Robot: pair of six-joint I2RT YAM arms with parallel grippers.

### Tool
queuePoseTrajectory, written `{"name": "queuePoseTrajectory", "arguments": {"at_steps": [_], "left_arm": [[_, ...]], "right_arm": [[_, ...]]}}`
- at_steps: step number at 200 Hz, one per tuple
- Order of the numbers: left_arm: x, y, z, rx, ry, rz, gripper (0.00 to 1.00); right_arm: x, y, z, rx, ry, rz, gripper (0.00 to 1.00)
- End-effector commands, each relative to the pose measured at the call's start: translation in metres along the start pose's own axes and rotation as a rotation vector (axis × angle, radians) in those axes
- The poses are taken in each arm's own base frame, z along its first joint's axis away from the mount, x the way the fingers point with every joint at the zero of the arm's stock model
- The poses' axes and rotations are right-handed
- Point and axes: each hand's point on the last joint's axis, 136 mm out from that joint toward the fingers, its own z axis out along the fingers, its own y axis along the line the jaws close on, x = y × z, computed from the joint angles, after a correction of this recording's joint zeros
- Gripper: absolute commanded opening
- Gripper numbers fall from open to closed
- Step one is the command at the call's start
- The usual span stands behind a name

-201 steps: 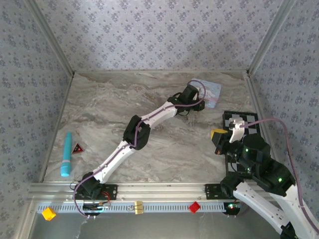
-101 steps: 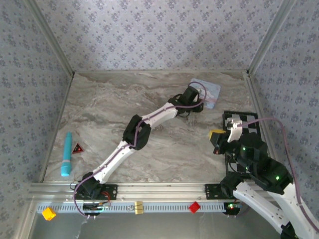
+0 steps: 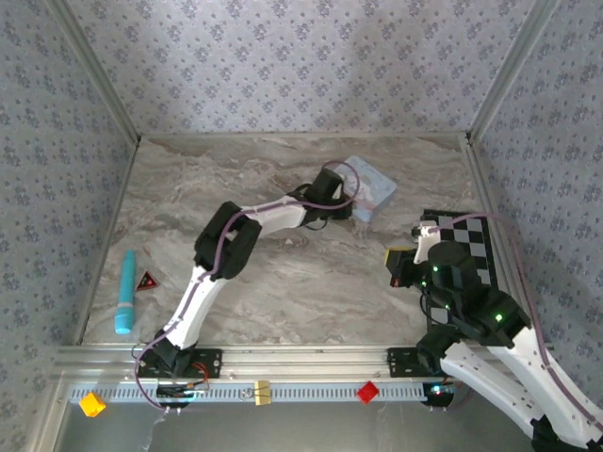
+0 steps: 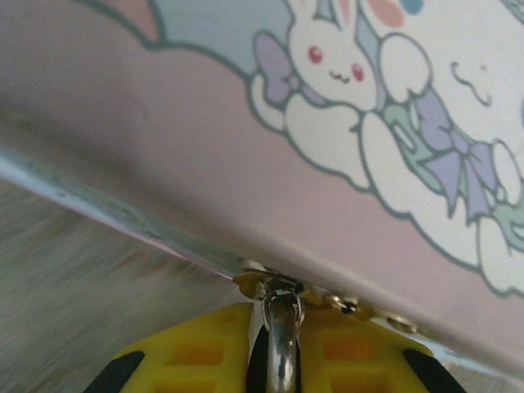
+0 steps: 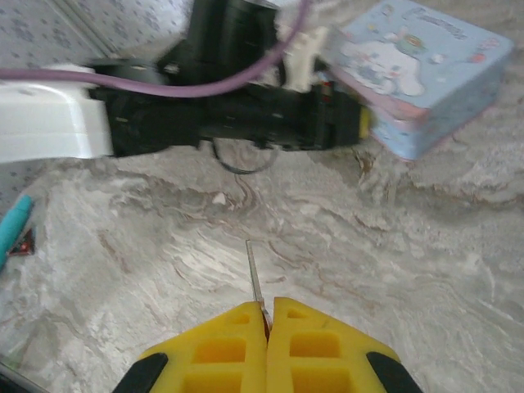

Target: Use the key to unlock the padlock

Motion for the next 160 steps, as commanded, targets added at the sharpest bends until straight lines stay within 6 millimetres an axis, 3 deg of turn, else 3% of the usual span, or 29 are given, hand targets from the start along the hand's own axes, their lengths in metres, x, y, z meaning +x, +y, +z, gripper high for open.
{"name": "queuePoseTrajectory", "arguments": {"at_steps": [1,38,71,128,160], "left_arm": [[-0.020,0.029,-0.044,-0.032,-0.086,-0.033,0.04],[0.011,0.090,-0.100,-0.128,-0.083,-0.114,0.02],[0.044,0.127,-0.144,-0.203,-0.080,-0.182,0.02],[0.100,0.154,-0.209,-0.292,-0.132,-0.271,0.01],[0.128,0.139,-0.223,-0.296,-0.104,-0.287,0.01]], "right_arm": [[-0.003,0.003,0.011,-0.010,-0.016,0.053,0.00],[-0.005,0.010,0.028,-0.032,-0.008,0.063,0.00],[-0.004,0.017,0.042,-0.048,0.019,0.064,0.00],[-0.003,0.032,0.066,-0.082,0.070,0.069,0.00],[0.000,0.037,0.075,-0.092,0.083,0.074,0.00]]}}
